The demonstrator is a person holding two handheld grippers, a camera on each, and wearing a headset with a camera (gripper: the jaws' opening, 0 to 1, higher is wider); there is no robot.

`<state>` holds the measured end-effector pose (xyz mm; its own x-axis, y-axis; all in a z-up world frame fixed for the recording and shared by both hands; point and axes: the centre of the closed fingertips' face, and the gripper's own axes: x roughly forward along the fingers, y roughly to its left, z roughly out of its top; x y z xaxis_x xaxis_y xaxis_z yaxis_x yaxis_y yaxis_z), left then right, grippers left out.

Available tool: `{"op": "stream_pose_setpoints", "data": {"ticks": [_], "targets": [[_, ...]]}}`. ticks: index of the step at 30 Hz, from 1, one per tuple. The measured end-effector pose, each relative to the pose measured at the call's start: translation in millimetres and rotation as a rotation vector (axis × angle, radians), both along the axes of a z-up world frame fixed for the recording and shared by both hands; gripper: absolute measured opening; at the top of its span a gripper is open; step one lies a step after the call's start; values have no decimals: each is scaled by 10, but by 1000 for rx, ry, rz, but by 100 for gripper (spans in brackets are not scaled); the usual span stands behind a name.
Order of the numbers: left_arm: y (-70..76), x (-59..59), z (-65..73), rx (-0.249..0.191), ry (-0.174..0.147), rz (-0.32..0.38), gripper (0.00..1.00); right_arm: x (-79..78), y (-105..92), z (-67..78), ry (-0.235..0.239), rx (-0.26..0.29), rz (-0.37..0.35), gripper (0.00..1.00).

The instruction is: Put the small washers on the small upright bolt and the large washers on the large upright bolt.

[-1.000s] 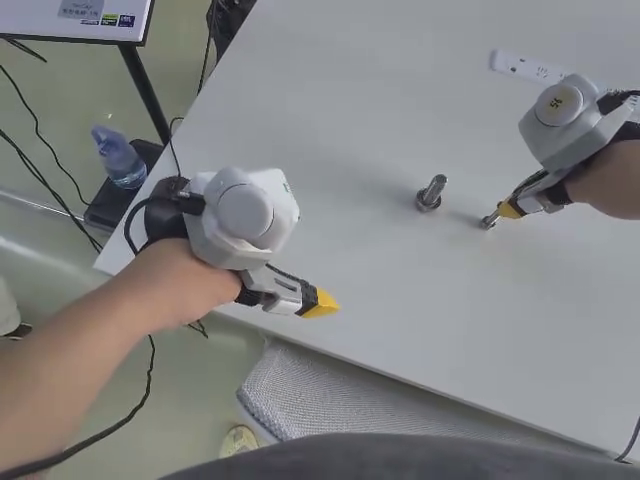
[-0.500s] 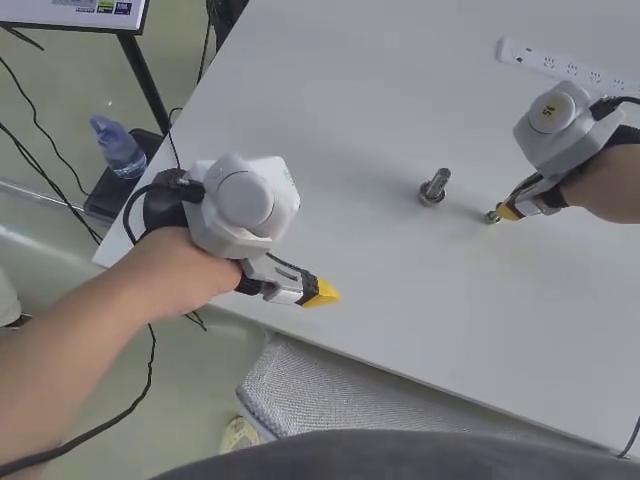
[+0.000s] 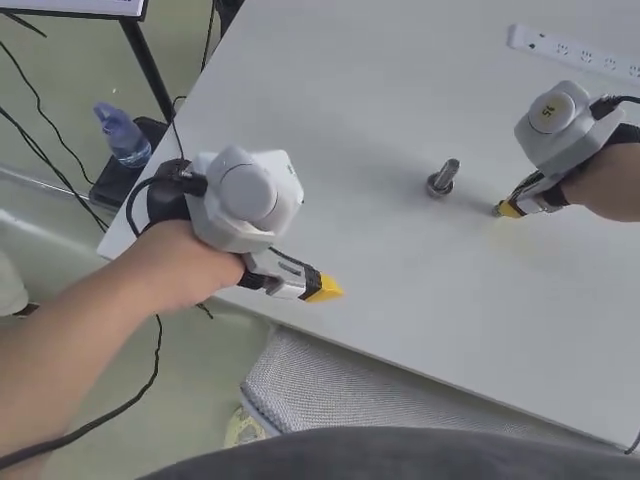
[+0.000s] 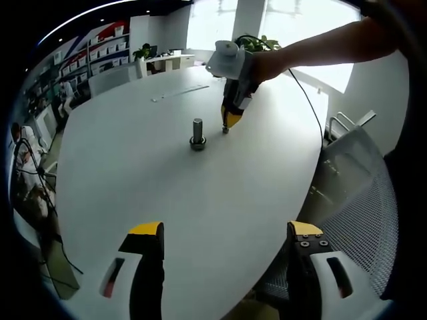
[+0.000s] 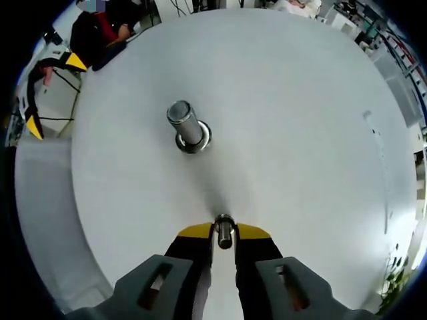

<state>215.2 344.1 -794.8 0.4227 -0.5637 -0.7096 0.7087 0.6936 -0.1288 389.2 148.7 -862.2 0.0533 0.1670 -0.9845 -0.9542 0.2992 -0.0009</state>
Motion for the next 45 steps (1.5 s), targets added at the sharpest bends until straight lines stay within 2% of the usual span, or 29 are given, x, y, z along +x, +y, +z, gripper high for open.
{"op": "stream_pose_setpoints", "data": {"ticks": [16, 29, 35, 39, 45], "targets": [[-46, 24, 25, -18, -9, -9, 75, -12, 2, -14, -4, -14, 1, 13], [-65, 87, 124, -40, -56, -5, 79, -25, 12, -26, -3, -25, 33, 13], [-83, 74, 146, -25, -88, -27, 81, -27, 5, -27, -14, -34, 52, 13], [-52, 55, 141, 1, -99, -42, 81, -47, 13, -13, -12, -30, 47, 14], [-10, 40, 126, 23, -97, -38, 80, -45, 31, 43, -20, -8, 40, 20]]}}
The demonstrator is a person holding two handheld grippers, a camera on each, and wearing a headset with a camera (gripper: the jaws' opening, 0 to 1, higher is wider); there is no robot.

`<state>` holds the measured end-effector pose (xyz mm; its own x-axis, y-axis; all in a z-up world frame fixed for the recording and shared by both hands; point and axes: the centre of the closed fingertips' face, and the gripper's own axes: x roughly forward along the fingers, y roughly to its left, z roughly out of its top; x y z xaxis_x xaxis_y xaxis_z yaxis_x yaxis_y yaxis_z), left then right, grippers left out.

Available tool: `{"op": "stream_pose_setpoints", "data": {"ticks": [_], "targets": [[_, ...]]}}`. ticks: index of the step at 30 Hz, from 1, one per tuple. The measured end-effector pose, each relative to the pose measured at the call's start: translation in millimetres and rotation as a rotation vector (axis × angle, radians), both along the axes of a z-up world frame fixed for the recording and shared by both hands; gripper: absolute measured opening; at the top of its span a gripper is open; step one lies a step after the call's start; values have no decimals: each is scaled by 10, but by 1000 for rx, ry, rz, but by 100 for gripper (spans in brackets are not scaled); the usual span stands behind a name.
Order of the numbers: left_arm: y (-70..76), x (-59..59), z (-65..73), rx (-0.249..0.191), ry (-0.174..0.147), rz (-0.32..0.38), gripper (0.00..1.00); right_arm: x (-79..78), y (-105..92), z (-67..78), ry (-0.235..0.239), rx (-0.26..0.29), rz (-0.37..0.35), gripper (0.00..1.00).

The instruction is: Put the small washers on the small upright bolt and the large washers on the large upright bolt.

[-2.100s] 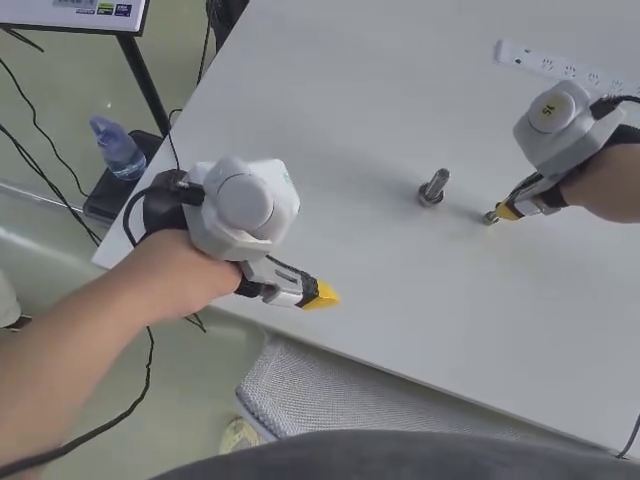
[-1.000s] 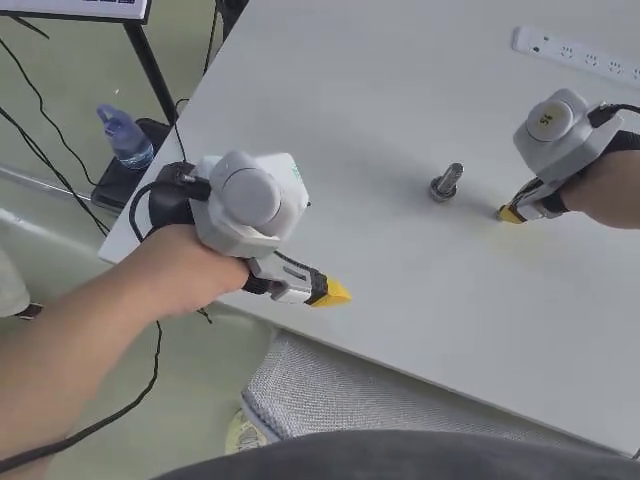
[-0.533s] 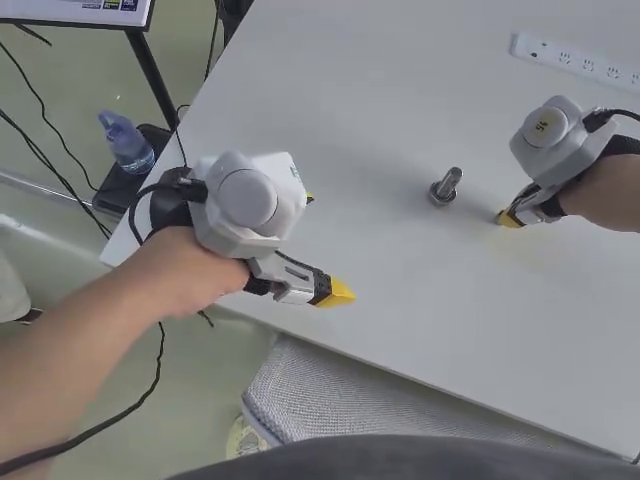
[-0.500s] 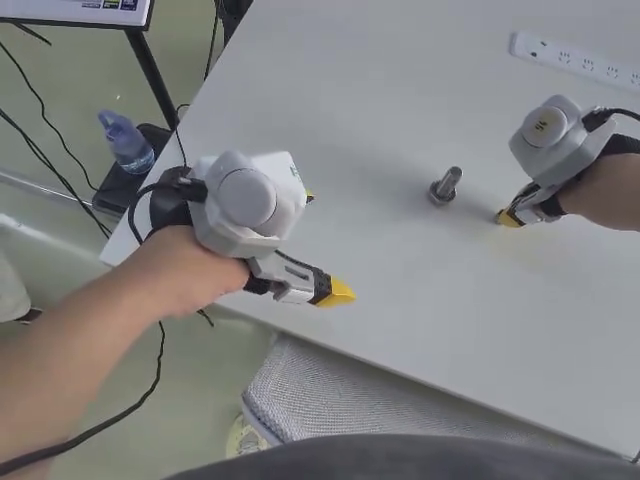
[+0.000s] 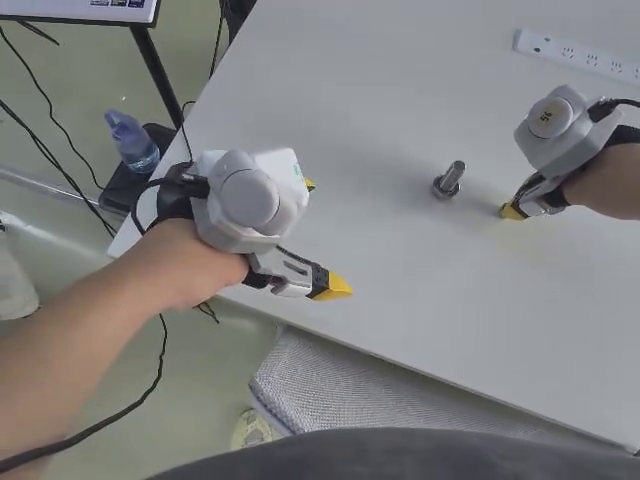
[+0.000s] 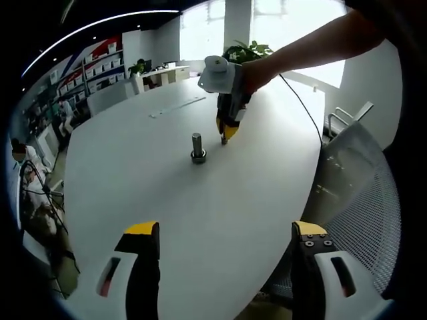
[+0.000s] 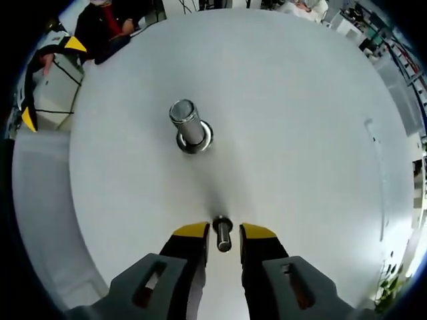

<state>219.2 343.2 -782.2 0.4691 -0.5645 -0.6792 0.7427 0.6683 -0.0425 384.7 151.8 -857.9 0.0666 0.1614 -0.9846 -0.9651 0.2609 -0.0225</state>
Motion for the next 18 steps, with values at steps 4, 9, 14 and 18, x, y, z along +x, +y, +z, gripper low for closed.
{"op": "stream_pose_setpoints", "data": {"ticks": [4, 9, 14, 18], "targets": [[-31, -10, 4, -1, 1, -2, 80, -17, -8, 45, -4, 18, 8, 25], [-71, -25, 16, -1, -2, -6, 79, -2, 17, 109, -13, 53, -2, 28], [-99, -48, 33, -5, -2, -7, 79, -21, 40, 175, -18, 79, -4, 32], [-105, -61, 47, -7, 2, -4, 78, -67, 70, 233, 13, 118, -36, 33]]}}
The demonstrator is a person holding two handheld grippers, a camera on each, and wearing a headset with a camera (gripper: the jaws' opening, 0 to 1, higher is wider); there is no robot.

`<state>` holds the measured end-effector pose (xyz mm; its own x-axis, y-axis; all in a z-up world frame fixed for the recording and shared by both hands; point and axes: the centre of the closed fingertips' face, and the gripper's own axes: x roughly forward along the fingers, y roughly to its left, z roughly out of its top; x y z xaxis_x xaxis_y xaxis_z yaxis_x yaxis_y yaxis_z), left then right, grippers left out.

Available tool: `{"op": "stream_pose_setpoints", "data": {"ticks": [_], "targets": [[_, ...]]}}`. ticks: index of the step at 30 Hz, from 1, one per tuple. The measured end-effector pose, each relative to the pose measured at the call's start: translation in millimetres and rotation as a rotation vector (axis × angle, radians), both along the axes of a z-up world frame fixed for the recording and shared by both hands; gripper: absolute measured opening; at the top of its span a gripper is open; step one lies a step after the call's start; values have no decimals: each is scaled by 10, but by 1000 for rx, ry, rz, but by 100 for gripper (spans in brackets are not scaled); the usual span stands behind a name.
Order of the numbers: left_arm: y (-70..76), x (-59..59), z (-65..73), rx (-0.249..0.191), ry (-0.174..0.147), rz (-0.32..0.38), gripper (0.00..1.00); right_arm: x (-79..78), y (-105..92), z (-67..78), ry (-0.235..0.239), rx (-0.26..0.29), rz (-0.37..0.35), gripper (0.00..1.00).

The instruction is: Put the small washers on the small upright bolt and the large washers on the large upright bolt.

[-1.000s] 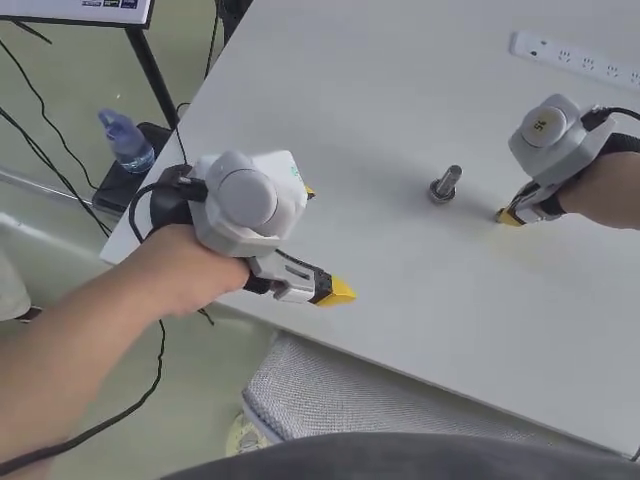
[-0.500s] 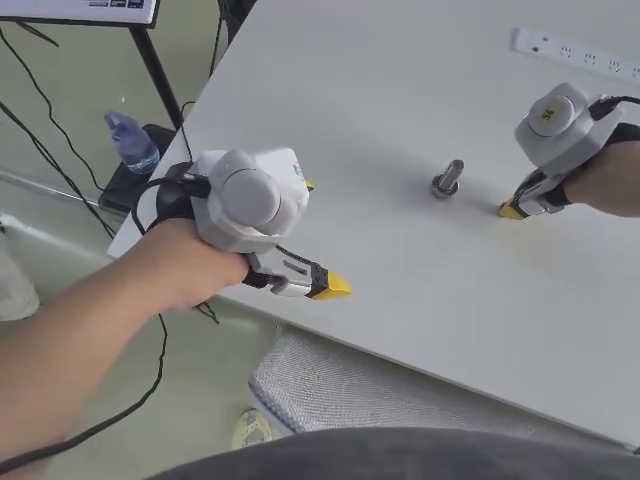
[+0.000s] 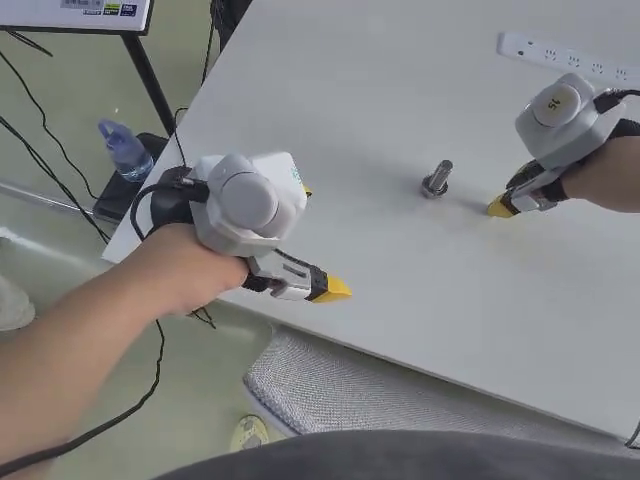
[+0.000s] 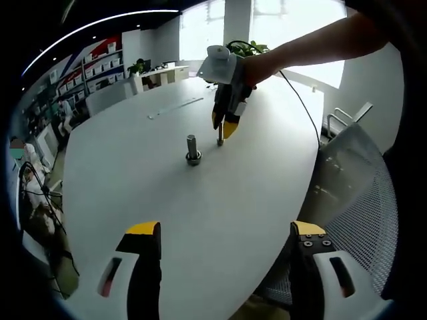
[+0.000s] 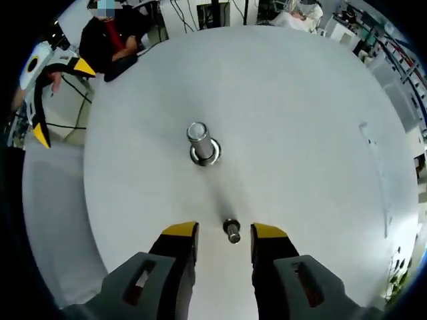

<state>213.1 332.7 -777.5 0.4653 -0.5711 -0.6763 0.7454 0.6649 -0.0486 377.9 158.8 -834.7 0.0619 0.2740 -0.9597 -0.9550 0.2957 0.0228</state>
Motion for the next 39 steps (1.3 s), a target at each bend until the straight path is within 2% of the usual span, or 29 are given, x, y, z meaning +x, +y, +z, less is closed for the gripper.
{"op": "stream_pose_setpoints", "data": {"ticks": [2, 4, 8, 12, 13, 15, 16, 18, 20, 23, 25, 29, 33, 39], "targets": [[-10, -5, 8, -6, 3, 4, 78, 59, -48, 20, -24, 1, 13, 33], [-21, -6, 21, -12, 2, 7, 78, 47, -55, 71, -23, 19, 1, 34], [-47, 2, 34, -8, -5, 5, 79, 7, -45, 201, -31, 88, -21, 37], [-86, 8, 51, -4, -6, -4, 79, 26, -97, 228, -39, 146, -32, 40], [-92, 11, 61, -4, -9, -5, 79, 4, -94, 260, -41, 156, -37, 41], [-92, 18, 68, -6, -8, -2, 79, -37, -47, 342, -54, 213, -26, 42], [-93, 21, 74, -6, -9, -1, 79, -45, -79, 370, -58, 220, -50, 43], [-99, 20, 98, -9, -10, 2, 79, -91, -65, 436, -62, 258, -51, 44], [-109, 30, 141, -26, -15, 13, 79, -60, -64, 490, -81, 300, -55, 46], [-116, 39, 175, -36, -18, 24, 79, -169, -73, 647, -111, 331, -61, 47], [-121, 49, 181, -43, -23, 29, 79, -120, -107, 648, -117, 360, -72, 47], [-136, 52, 202, -50, -25, 32, 79, -224, -122, 844, -140, 428, -97, 48], [-152, 59, 248, -66, -32, 39, 79, -309, -162, 1075, -162, 528, -170, 52], [-191, 44, 325, -87, -44, 52, 79, -511, -313, 1276, -186, 618, -210, 54]]}}
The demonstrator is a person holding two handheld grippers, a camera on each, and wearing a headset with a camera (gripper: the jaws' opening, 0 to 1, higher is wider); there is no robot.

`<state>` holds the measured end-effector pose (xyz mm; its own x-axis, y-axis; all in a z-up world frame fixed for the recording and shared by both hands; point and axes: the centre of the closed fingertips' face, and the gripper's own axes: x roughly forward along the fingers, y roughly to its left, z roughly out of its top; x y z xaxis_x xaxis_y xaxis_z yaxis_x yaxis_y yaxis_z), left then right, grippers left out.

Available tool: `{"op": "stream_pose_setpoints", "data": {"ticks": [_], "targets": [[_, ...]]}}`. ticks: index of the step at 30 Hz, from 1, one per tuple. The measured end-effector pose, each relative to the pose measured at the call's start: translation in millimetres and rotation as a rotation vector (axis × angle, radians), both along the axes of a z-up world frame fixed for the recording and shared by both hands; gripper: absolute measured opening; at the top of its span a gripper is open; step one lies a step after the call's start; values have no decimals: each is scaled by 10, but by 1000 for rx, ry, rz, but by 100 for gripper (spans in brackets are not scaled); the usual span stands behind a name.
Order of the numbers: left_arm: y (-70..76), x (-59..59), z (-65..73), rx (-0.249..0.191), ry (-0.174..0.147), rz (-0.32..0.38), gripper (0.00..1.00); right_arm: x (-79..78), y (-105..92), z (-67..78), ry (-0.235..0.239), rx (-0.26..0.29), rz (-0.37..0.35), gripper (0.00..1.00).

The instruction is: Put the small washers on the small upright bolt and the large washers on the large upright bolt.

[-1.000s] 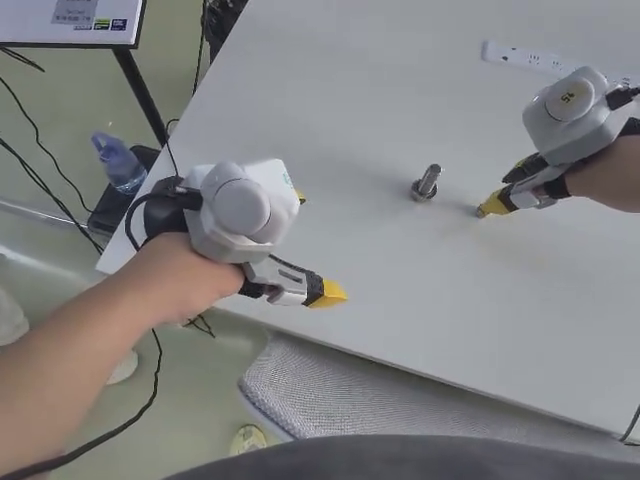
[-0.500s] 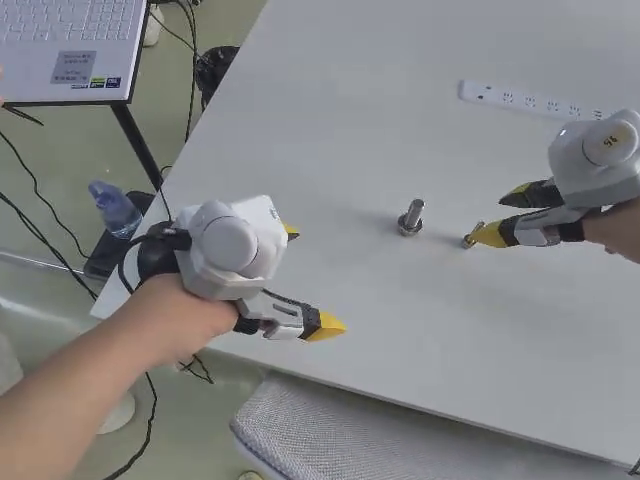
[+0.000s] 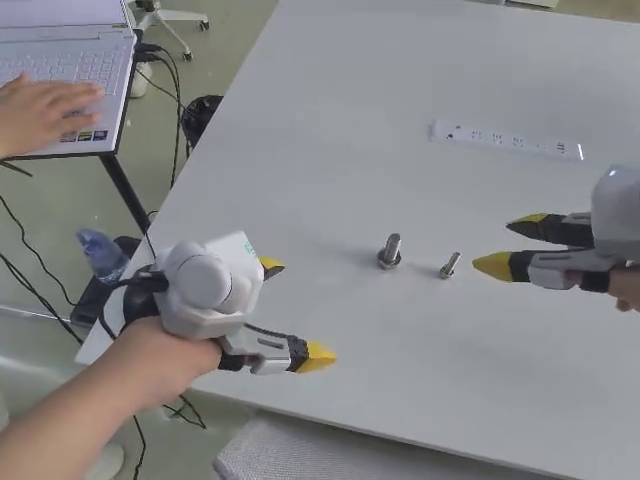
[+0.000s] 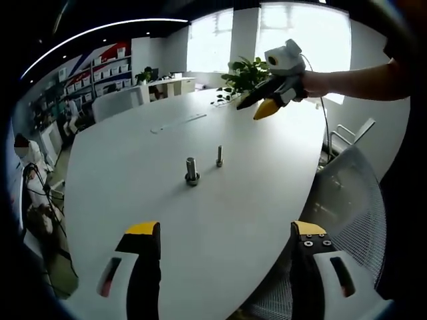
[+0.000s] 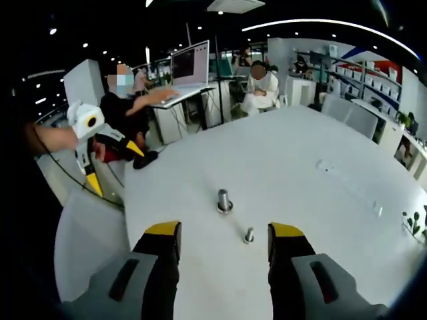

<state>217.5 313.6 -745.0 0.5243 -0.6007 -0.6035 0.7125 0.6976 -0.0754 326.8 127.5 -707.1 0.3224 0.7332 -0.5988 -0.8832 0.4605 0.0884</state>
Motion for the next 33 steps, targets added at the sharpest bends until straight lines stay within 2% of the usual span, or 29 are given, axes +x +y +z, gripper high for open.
{"op": "stream_pose_setpoints", "data": {"ticks": [3, 6, 13, 23, 27, 33], "targets": [[-16, -18, 18, -9, -7, 8, 79, -97, -93, 37, -5, 30, -25, 56], [-27, -34, 33, -31, -8, 25, 79, -200, -191, 46, -4, 67, -56, 64], [-71, -74, 70, -83, -7, 59, 80, -381, -398, 65, -23, 128, -115, 67], [-143, -104, 71, -115, -3, 76, 82, -688, -604, -146, 14, 125, -147, 70], [-129, -99, 57, -122, 0, 88, 82, -835, -668, -300, 48, 101, -150, 71], [-163, -106, 69, -141, 0, 96, 84, -1026, -717, -482, 36, 55, -120, 78]]}}
